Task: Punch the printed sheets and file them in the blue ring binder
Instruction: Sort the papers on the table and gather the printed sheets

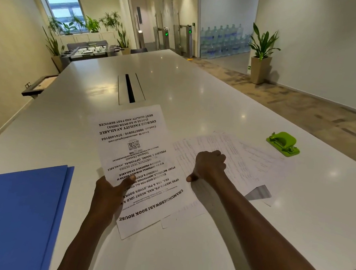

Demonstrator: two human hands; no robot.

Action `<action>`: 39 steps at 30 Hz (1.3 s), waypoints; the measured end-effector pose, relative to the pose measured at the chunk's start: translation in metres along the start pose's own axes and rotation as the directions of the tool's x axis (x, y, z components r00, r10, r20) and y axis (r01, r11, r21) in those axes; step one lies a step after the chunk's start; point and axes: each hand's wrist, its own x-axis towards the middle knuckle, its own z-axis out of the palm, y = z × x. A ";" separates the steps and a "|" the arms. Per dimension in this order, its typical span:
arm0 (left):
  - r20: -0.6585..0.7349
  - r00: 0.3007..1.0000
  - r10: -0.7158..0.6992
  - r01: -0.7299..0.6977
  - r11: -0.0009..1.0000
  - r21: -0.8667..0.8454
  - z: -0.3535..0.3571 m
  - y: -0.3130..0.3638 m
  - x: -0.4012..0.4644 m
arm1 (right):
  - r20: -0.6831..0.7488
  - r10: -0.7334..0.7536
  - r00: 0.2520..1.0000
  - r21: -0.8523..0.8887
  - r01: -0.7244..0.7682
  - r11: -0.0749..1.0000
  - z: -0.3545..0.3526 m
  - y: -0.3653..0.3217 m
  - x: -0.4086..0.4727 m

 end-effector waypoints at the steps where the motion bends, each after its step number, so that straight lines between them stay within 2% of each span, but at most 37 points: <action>1: 0.003 1.000 -0.007 0.007 1.000 -0.004 0.000 -0.001 -0.001 | -0.001 0.006 1.000 0.000 -0.006 1.000 0.000 0.000 0.001; 7: -0.024 1.000 0.001 -0.001 1.000 -0.022 -0.003 -0.001 -0.001 | 0.024 0.029 0.999 -0.023 -0.029 0.999 -0.002 -0.007 0.003; 12: -0.040 0.999 0.002 -0.003 0.999 -0.032 -0.005 0.001 0.000 | 0.090 0.021 0.996 0.022 -0.023 0.999 -0.002 -0.010 0.006; 17: -0.043 0.999 0.009 -0.010 1.000 -0.009 -0.008 0.001 0.000 | -0.003 0.034 0.999 -0.048 -0.034 0.998 -0.002 -0.004 0.011; 24: -0.035 0.999 -0.003 0.003 1.000 -0.020 -0.008 0.000 -0.001 | 0.079 0.059 0.995 -0.003 -0.059 0.998 -0.003 -0.011 0.017; 33: -0.041 0.999 0.013 -0.014 0.999 -0.031 -0.014 0.001 0.002 | 0.108 -0.059 0.992 0.086 0.049 0.995 -0.005 -0.004 0.017; 39: -0.064 0.997 0.034 -0.033 0.999 0.025 -0.018 -0.003 0.014 | -0.048 -0.117 0.992 0.146 0.123 0.982 -0.013 0.007 -0.004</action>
